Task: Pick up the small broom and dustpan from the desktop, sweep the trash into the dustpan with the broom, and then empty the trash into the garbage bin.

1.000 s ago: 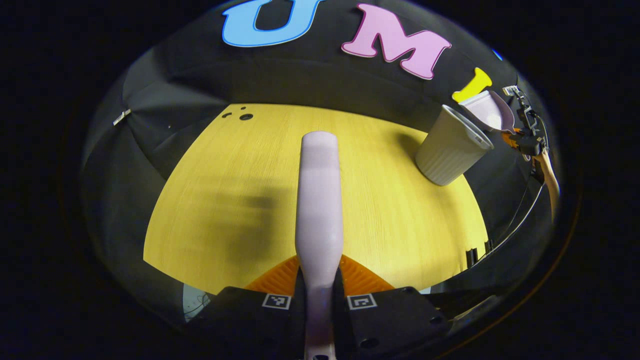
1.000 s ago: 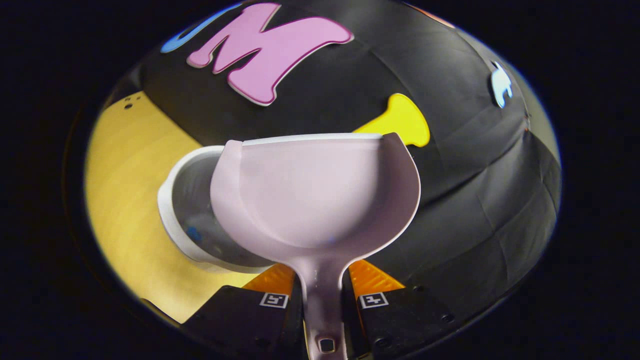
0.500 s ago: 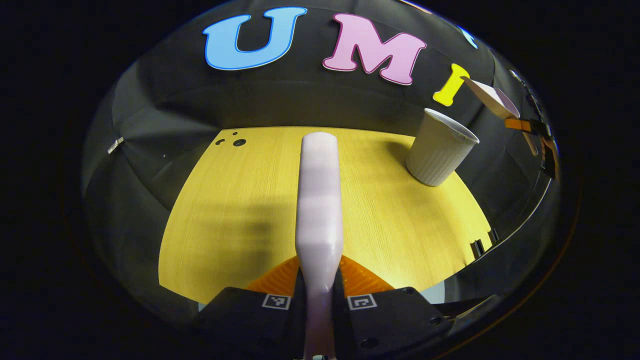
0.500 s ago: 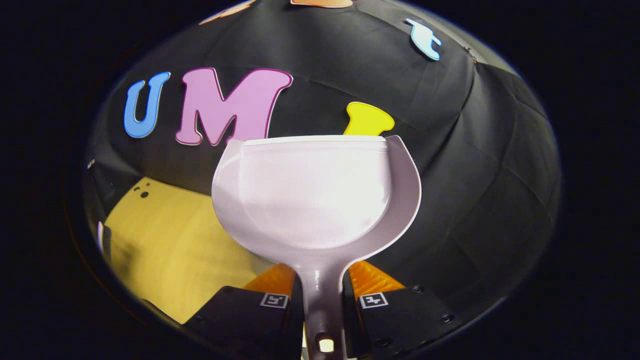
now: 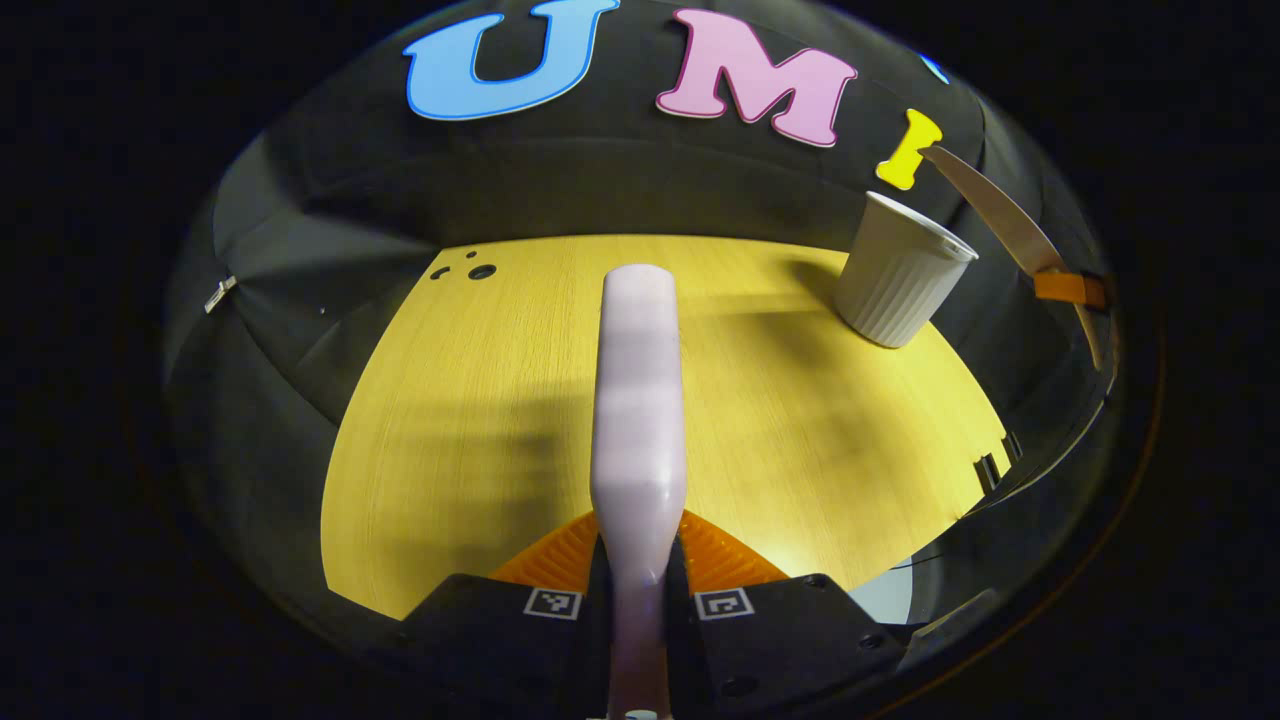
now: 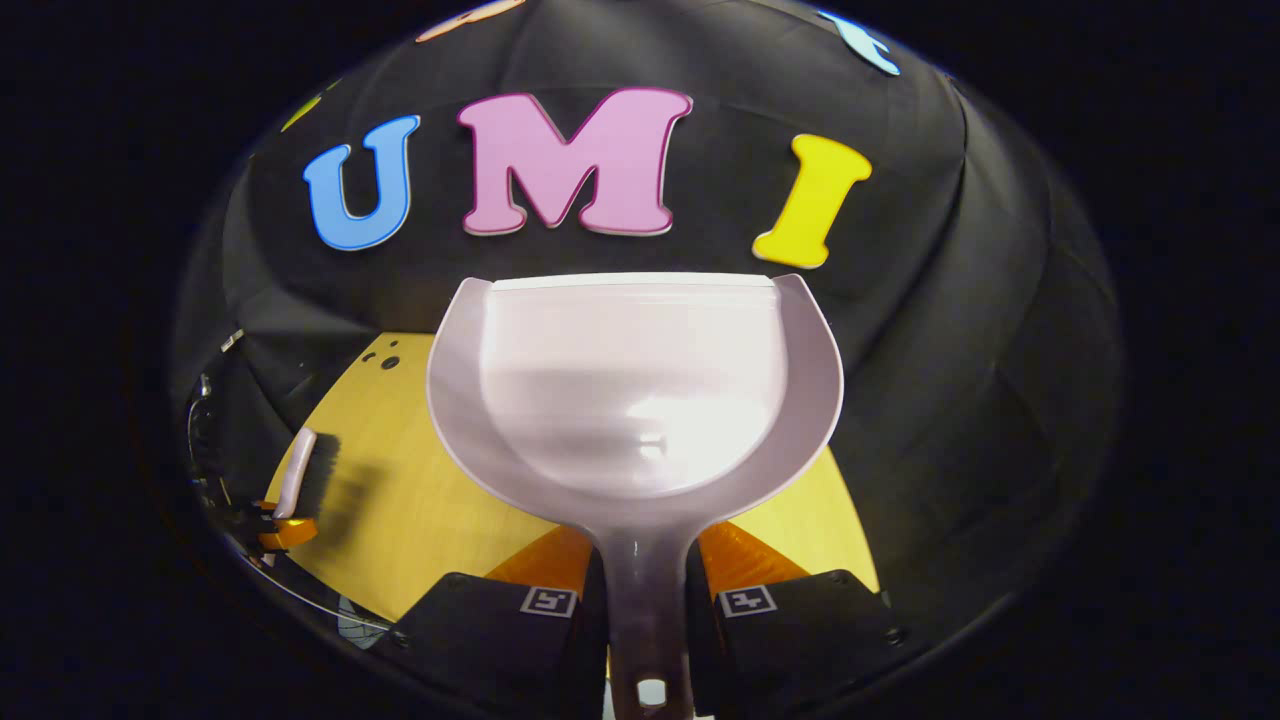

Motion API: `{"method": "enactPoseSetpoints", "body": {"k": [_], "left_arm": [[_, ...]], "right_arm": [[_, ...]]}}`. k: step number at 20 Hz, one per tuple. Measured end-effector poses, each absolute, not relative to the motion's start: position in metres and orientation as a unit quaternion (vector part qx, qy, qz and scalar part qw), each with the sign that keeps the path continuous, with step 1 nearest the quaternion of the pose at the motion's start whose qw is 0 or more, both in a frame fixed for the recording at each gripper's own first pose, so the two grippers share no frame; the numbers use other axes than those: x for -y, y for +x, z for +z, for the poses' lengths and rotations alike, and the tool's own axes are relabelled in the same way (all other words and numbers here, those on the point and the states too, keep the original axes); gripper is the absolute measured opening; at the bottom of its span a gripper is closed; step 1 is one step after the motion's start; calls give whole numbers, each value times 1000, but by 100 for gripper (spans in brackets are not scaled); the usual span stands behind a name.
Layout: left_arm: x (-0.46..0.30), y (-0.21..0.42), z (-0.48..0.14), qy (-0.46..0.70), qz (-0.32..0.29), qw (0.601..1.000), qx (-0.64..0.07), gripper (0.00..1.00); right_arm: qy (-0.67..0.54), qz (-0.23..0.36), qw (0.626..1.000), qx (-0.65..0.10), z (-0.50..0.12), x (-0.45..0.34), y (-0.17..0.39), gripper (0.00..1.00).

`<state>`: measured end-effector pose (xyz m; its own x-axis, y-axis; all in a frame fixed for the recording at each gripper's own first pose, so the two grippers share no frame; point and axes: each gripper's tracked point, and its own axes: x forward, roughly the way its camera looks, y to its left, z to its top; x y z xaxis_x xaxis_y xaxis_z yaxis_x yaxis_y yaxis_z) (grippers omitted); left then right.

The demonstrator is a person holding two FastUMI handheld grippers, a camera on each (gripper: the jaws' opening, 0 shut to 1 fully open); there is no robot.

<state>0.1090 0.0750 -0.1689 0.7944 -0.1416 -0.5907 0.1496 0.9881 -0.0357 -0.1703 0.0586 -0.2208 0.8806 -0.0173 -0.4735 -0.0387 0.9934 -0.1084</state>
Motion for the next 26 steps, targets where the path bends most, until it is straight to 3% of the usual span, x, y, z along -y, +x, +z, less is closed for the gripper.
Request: {"method": "enactPoseSetpoints", "body": {"k": [12, 23, 26], "left_arm": [[-68, 157, -243, 10, -42, 929, -367, 27], [-58, 186, -281, 44, -4, 912, -408, 28], [-57, 181, -279, 38, 6, 910, -412, 31]], "right_arm": [[-43, 59, 919, -388, -421, -102, -167, 37], [-104, 86, 884, -448, -476, -87, -167, 37], [-87, 111, 880, -454, -476, -99, -167, 44]]}}
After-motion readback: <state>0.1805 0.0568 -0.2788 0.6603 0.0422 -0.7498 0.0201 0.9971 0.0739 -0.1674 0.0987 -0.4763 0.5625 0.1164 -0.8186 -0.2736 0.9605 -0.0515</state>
